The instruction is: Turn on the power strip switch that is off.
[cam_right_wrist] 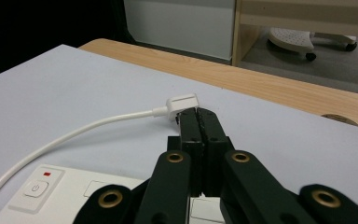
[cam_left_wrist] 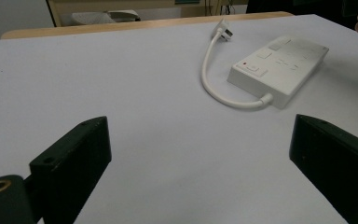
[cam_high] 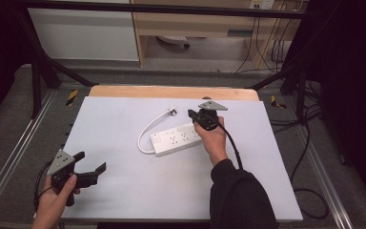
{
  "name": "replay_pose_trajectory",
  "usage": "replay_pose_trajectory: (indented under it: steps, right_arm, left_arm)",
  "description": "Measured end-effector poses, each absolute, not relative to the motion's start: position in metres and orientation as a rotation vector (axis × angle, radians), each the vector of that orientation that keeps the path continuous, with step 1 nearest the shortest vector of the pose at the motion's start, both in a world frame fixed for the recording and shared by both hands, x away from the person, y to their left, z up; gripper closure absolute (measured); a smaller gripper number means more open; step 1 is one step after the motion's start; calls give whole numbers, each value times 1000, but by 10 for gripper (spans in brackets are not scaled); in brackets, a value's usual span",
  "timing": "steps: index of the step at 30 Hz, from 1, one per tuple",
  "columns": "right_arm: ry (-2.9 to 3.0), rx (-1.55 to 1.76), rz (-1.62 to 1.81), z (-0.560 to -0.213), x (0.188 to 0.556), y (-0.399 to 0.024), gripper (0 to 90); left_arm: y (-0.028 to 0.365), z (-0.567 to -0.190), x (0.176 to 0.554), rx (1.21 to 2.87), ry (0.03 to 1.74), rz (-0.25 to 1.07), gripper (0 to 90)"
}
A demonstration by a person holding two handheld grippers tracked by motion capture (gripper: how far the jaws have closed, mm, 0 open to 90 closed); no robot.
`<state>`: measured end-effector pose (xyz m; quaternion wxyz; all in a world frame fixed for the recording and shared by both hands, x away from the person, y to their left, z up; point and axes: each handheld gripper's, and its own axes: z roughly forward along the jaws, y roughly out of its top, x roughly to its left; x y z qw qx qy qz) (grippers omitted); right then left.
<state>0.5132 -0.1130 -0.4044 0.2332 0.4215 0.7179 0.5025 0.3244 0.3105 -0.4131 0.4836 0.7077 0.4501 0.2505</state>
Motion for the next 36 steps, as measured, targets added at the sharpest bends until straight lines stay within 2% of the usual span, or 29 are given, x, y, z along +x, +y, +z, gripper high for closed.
replay_pose_trajectory:
  steps: [36]
  right_arm:
    - [2041,1214,1334,-428,518,-94,900]
  left_arm:
    - [310,-413,325,1729,1094,610,53]
